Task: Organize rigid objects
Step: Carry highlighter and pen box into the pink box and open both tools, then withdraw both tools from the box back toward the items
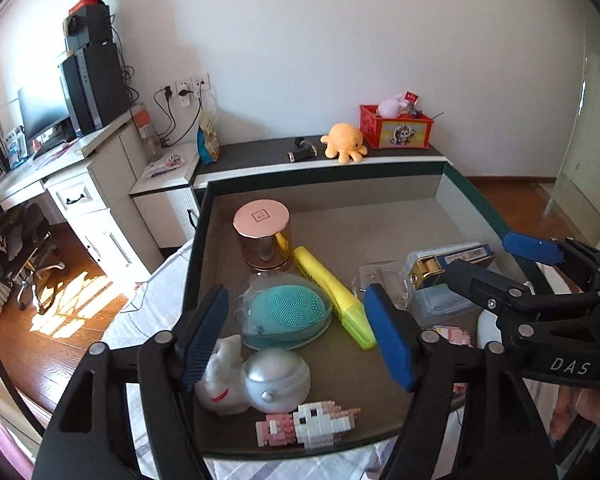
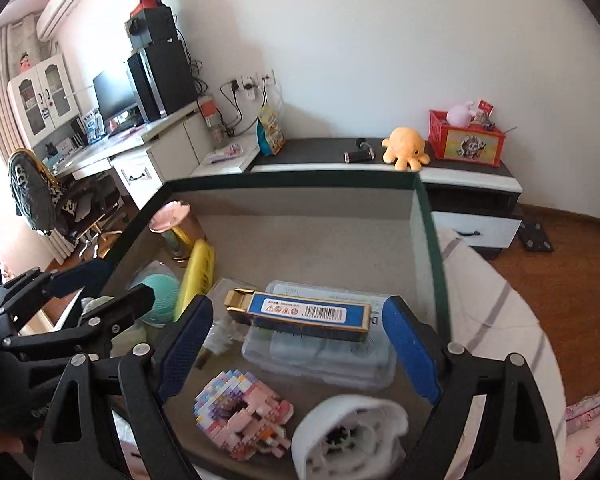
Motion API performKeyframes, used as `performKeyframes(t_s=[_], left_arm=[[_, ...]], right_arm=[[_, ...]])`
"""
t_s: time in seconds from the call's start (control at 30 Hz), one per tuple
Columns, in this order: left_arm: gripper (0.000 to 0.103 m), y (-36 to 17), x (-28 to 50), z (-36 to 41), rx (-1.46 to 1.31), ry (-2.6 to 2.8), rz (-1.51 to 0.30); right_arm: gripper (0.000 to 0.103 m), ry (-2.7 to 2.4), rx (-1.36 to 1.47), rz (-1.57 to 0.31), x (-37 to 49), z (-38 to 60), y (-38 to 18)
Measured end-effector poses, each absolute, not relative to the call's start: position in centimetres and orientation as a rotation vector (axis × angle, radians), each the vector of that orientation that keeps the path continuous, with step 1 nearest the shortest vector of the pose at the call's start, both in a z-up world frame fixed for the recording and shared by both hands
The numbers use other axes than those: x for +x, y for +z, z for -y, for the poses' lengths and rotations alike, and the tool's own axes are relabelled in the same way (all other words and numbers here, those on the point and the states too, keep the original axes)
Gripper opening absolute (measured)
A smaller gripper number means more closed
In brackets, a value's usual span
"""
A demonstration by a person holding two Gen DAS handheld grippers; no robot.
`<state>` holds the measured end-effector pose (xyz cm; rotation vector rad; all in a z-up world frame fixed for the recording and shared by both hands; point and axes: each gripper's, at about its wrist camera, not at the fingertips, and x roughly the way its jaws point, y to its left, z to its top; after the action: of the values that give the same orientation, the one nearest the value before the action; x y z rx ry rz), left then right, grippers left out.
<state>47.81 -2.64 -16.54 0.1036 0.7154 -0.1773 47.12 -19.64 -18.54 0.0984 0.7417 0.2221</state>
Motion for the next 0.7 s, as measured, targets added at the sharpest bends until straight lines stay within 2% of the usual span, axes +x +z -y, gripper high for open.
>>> performKeyframes(t_s=[0.03, 0.1, 0.33, 0.7], left_arm=[[0.082, -16.0, 46.9, 2.2, 0.097, -0.174, -0.695], [0.09, -14.8, 44.7, 1.4, 0.083, -0.159, -0.651], [0.099, -10.8, 34.7, -0.8, 0.075, -0.105, -0.493], [0.1, -6.8, 20.5, -2.6, 0.037, -0.004, -0.31]], right_arm=[[0.095, 0.216, 0.095, -0.729, 46.3, 19.4, -17.9], [0.097, 0.216, 0.082, -0.689, 44.0, 19.1, -16.5], [0.097, 0.206, 0.032, -0.529, 34.1, 16.8, -11.8], [0.098, 0.157, 0.012, -0.358, 19.9, 14.3, -7.8]])
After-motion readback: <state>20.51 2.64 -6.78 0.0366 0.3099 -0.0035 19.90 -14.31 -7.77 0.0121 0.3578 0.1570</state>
